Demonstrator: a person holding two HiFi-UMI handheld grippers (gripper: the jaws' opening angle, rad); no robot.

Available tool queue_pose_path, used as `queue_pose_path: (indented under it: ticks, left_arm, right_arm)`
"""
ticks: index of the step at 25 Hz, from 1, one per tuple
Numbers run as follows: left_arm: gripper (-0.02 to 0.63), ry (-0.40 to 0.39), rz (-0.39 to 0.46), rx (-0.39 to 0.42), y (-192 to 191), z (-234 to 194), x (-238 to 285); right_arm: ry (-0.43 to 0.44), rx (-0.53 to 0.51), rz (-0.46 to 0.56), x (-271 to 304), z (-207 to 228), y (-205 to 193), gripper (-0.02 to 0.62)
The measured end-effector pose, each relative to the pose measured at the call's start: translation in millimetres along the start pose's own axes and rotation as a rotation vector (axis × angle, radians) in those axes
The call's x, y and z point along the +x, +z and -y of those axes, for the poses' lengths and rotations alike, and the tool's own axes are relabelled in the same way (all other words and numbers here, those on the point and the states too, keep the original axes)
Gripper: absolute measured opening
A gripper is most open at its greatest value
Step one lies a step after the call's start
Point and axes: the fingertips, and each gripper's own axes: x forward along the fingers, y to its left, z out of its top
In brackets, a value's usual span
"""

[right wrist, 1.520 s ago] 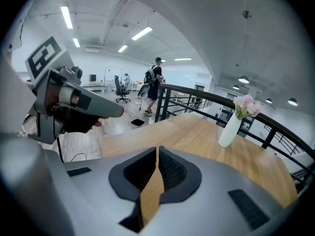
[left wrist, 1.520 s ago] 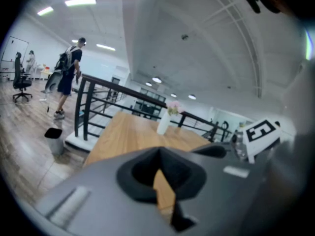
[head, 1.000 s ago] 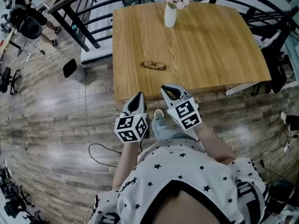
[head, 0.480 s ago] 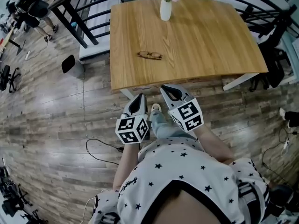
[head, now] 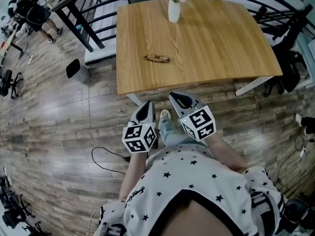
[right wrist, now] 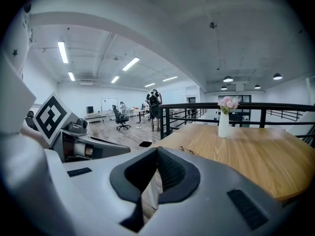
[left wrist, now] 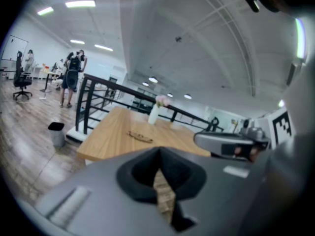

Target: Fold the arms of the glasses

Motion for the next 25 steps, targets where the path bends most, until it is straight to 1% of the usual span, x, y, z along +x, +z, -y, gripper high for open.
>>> queue_pose_path:
  ticks: [6,25]
  left_arm:
    - [0.006,-0.007,0.004,0.005,5.6,1.9,2.8]
    - [0.006,-0.009,0.003,0.002,5.3,1.9,4.2]
  right_arm:
    - [-0.017,0.005,-0.001,0.5,5.3,2.4,0.015]
    - [-0.009,0.0,0.009,0.0,6.2,2.4,0.015]
